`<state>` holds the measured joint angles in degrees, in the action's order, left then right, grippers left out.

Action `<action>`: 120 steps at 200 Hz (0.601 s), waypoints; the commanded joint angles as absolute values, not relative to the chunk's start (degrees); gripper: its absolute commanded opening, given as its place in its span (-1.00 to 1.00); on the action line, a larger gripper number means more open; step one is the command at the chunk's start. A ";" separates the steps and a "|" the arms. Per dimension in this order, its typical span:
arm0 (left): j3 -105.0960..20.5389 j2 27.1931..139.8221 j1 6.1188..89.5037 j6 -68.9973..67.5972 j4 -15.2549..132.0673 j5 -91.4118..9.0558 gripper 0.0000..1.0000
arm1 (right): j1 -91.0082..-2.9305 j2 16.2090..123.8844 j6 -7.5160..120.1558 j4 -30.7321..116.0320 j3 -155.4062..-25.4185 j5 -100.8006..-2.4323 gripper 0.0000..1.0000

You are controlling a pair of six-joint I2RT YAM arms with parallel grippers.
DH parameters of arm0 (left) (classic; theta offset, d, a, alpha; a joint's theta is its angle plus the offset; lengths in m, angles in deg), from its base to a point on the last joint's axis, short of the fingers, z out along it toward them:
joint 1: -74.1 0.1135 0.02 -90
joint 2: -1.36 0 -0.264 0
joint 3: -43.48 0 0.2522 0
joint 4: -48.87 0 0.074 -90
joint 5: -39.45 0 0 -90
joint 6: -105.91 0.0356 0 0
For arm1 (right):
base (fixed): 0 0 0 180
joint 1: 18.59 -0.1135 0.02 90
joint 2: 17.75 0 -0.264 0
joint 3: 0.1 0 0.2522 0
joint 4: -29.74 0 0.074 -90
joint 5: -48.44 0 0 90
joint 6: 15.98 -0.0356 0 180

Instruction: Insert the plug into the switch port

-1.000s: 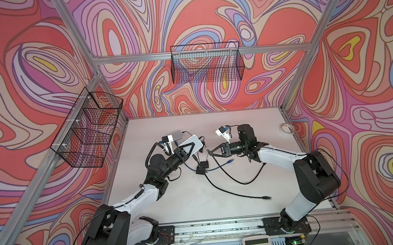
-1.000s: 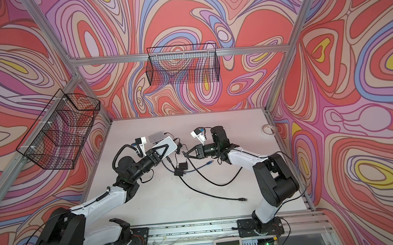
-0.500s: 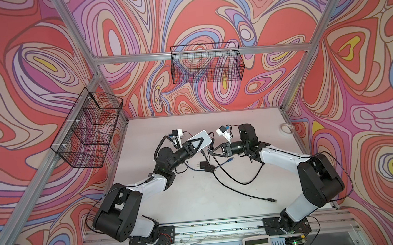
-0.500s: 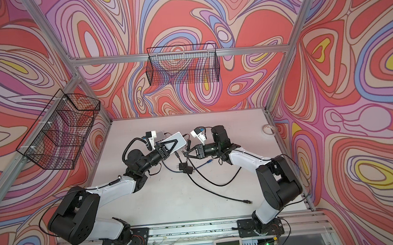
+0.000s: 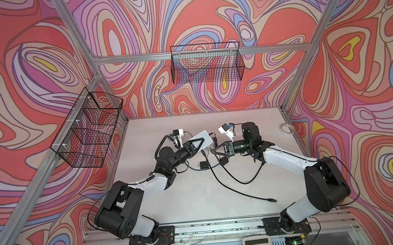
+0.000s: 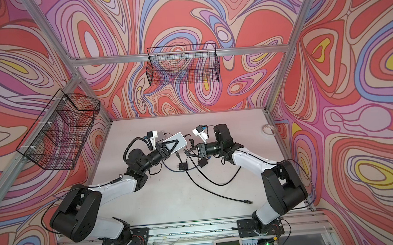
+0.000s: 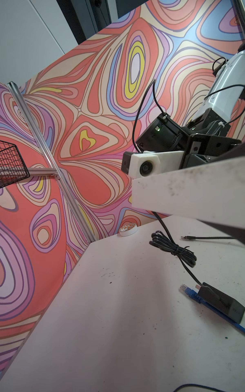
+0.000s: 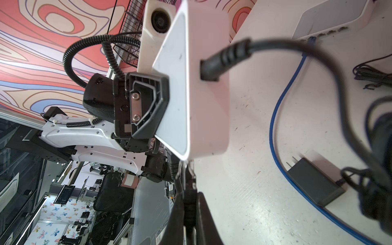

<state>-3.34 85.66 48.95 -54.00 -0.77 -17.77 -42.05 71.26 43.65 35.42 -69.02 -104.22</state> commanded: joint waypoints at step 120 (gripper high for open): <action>-4.82 89.60 48.65 -56.73 -10.65 -15.48 -1.00 | -39.02 72.20 41.55 30.09 -66.66 -106.00 -1.00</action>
